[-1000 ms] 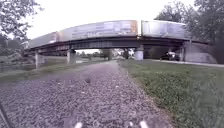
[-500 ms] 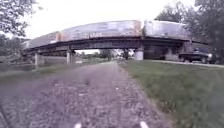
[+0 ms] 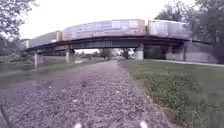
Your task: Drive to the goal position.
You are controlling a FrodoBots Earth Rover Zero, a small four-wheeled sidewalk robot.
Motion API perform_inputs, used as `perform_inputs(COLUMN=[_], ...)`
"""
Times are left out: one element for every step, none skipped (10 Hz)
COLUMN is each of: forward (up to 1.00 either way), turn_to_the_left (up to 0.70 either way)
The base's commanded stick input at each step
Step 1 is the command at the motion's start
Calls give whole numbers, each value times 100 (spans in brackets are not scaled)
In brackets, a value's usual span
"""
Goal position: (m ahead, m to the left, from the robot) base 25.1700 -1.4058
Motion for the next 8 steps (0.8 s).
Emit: perform_inputs(forward=[70,70,70,70,70,70,70,70], turn_to_the_left=[0,0,0,0,0,0,0,0])
